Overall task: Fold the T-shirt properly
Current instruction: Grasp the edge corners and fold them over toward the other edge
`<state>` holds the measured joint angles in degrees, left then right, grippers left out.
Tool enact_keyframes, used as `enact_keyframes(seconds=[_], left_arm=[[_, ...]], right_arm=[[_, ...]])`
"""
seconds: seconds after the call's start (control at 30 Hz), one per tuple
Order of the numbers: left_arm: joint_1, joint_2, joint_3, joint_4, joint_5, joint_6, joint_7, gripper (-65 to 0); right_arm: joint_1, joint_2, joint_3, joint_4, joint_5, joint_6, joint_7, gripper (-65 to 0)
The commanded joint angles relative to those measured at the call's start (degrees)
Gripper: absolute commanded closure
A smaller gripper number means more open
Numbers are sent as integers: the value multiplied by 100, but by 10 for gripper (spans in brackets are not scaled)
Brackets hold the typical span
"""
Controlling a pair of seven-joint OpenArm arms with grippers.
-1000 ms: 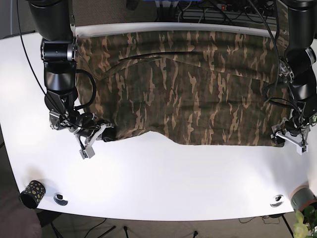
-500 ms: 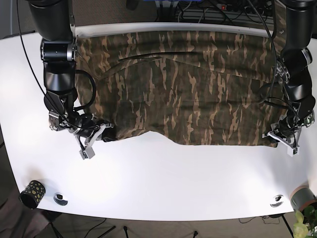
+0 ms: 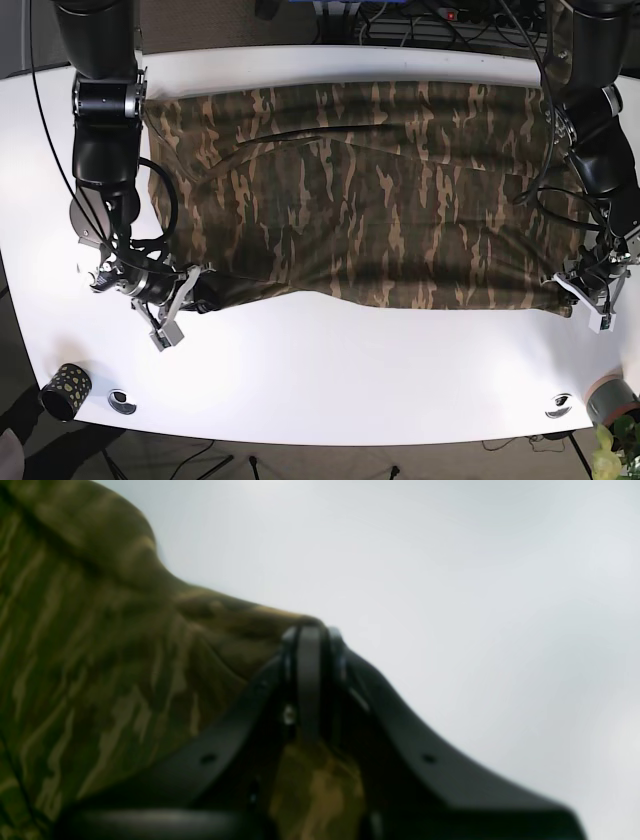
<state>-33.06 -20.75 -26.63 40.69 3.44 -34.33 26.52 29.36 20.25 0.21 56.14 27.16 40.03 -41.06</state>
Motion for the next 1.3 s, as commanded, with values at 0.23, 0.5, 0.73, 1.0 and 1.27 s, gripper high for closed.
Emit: enact_keyframes(seconds=[0.23, 0.5, 0.73, 1.0, 1.27], left_arm=[[814, 304, 13, 2547, -85, -27, 578, 0], [1508, 427, -242, 3777, -85, -36, 1097, 0], [2062, 603, -682, 4577, -85, -457, 1642, 0], [2862, 612, -691, 5131, -76, -567, 2055, 0], [3539, 603, -691, 5316, -76, -567, 2099, 0]], right_arm=[[-558, 124, 1012, 1511, 40, -3, -584, 0], [-1358, 72, 1654, 2997, 84, -3, -1367, 0], [-2150, -131, 2094, 4175, 84, -3, -1806, 0], [-3046, -394, 2366, 5151, 84, -3, -2096, 0], [-3855, -772, 2586, 5406, 32, -3, -2175, 0]])
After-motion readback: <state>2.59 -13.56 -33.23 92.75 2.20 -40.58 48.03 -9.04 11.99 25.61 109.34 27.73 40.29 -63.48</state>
